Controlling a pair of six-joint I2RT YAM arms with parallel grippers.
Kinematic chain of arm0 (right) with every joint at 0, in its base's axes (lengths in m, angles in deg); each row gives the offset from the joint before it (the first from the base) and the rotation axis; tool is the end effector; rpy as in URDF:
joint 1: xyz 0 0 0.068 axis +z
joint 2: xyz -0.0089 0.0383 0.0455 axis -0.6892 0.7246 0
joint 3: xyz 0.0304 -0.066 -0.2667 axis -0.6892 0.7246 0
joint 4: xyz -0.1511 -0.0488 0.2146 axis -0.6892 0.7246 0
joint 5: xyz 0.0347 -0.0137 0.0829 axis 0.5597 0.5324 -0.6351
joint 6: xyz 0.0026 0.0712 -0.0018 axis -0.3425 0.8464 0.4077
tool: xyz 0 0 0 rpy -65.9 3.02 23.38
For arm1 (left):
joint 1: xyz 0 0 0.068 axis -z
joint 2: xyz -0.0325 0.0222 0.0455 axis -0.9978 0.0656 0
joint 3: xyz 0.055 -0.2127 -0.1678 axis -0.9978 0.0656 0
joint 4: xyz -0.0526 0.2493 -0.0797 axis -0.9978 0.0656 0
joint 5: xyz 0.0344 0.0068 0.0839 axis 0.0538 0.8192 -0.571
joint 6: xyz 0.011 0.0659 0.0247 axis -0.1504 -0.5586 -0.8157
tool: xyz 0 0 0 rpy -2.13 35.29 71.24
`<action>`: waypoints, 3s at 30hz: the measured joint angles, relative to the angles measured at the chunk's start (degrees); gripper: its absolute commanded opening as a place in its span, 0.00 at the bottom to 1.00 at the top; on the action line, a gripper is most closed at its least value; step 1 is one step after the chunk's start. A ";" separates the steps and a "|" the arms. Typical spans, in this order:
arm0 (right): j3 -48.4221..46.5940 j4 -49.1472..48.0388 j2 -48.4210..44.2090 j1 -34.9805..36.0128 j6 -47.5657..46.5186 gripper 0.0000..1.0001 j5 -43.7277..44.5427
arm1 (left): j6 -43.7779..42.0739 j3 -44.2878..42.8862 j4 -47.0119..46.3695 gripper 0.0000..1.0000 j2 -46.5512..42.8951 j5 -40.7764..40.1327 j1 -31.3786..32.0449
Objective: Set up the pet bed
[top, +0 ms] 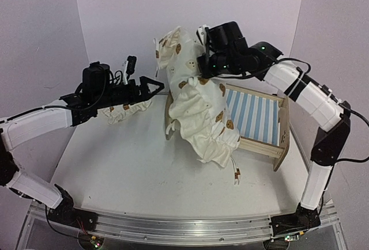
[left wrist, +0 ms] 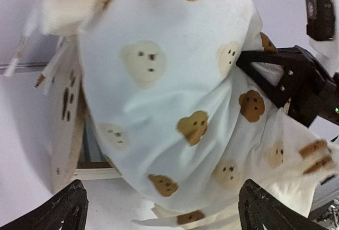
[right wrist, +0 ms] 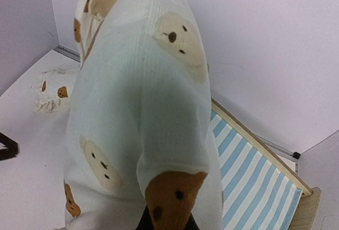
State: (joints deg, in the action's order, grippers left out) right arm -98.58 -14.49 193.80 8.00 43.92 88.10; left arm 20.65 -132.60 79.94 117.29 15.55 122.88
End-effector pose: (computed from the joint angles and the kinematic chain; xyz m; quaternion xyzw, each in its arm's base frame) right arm 0.2970 0.3273 0.4272 -0.2256 0.8165 0.0225 0.5309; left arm 0.2684 -0.2270 0.3427 0.1479 0.7444 -0.4819 0.4378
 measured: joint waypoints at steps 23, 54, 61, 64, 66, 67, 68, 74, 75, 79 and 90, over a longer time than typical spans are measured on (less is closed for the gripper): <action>43.54 -53.79 -28.04 -30.27 31.39 0.00 -23.76 | -1.86 1.90 5.25 0.99 -8.98 -10.23 -1.99; 30.03 -3.30 -12.92 -30.80 -19.91 0.98 -32.48 | -3.04 1.73 5.75 0.99 -3.52 -5.55 -1.99; 22.75 0.92 2.21 -30.93 -29.64 0.75 -32.26 | -2.89 2.51 6.21 0.99 -6.95 -5.31 -1.99; 22.45 1.90 4.31 -30.91 -31.32 0.31 -32.54 | -2.86 3.26 6.40 0.99 -8.48 -5.38 -1.99; 21.75 2.10 5.46 -30.91 -31.30 0.10 -33.53 | -2.89 3.26 6.47 1.00 -8.59 -5.44 -1.99; 21.49 2.08 5.79 -30.93 -30.93 0.06 -34.12 | -2.89 3.26 6.67 0.99 -8.59 -5.64 -1.99; 21.22 2.08 5.88 -30.93 -30.56 0.03 -34.88 | -2.89 3.26 6.84 0.99 -8.59 -5.73 -1.99; 20.87 -1.03 1.84 -31.06 -28.06 0.00 -40.00 | -2.91 3.26 7.43 0.99 -8.59 -6.21 -1.99; 20.87 -1.68 0.63 -31.06 -27.67 0.00 -40.59 | -2.91 3.26 7.61 0.99 -8.59 -6.27 -1.99; 20.87 -5.11 -4.96 -31.06 -24.30 0.00 -43.78 | -2.91 3.26 7.69 0.99 -8.59 -6.80 -1.99; 19.12 -19.91 -3.65 -30.91 -13.66 0.00 -47.43 | -2.86 3.91 7.74 0.99 -9.33 -7.37 -1.99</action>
State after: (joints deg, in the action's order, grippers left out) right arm -79.45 -34.40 190.15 -22.90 30.26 40.67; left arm 17.79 -128.68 87.68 107.96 8.19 120.90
